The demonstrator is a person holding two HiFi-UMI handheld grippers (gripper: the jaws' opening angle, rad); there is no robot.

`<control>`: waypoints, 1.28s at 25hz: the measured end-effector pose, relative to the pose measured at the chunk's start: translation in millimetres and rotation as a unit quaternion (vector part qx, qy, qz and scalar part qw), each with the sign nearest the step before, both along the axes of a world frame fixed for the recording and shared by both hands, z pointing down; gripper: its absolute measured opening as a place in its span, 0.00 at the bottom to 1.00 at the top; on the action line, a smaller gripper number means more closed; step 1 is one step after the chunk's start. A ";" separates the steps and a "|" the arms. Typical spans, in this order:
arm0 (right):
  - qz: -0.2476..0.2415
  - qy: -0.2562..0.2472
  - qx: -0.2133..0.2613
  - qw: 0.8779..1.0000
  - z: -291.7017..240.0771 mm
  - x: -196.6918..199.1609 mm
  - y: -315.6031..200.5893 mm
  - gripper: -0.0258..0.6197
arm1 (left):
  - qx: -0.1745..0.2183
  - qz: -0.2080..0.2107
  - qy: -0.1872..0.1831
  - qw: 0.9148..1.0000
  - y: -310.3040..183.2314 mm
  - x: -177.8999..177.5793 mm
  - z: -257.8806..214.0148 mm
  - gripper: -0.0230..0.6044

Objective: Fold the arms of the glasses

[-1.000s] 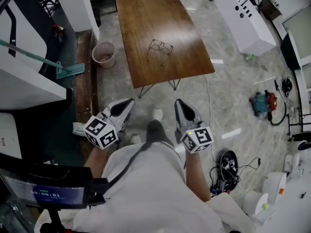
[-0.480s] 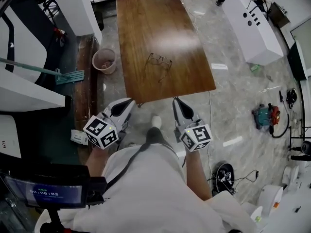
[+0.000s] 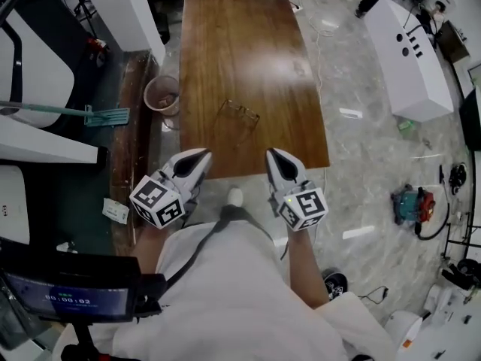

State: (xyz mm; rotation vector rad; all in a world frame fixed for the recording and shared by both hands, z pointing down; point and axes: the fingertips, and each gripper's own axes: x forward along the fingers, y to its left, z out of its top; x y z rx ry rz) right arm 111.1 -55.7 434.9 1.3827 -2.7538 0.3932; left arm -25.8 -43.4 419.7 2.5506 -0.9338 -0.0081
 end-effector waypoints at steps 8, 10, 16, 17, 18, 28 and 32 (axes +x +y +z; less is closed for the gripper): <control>-0.054 0.011 -0.010 0.998 19.8 17.3 -43.9 0.05 | -0.022 -0.039 0.005 0.999 -34.4 25.5 9.8 0.04; -0.068 0.024 -0.013 0.997 29.5 16.6 -53.9 0.05 | -0.024 -0.048 -0.003 0.999 -40.5 27.5 15.5 0.04; -0.094 0.052 -0.024 0.994 53.1 11.9 -81.9 0.05 | -0.038 -0.071 -0.019 0.997 -51.1 24.9 32.9 0.04; -0.095 0.058 -0.027 0.993 57.1 10.4 -86.4 0.05 | -0.040 -0.073 -0.019 0.996 -53.1 22.1 34.4 0.04; -0.097 0.065 -0.030 0.993 61.5 8.2 -90.7 0.05 | -0.042 -0.076 -0.018 0.996 -55.3 18.7 36.0 0.04; -0.100 0.187 -0.043 0.976 121.4 -37.3 -156.0 0.09 | -0.059 -0.069 -0.034 0.995 -99.2 -21.6 72.2 0.04; -0.112 0.224 -0.072 0.965 147.5 -30.5 -170.6 0.14 | -0.061 -0.060 -0.041 0.996 -103.0 -10.4 74.2 0.04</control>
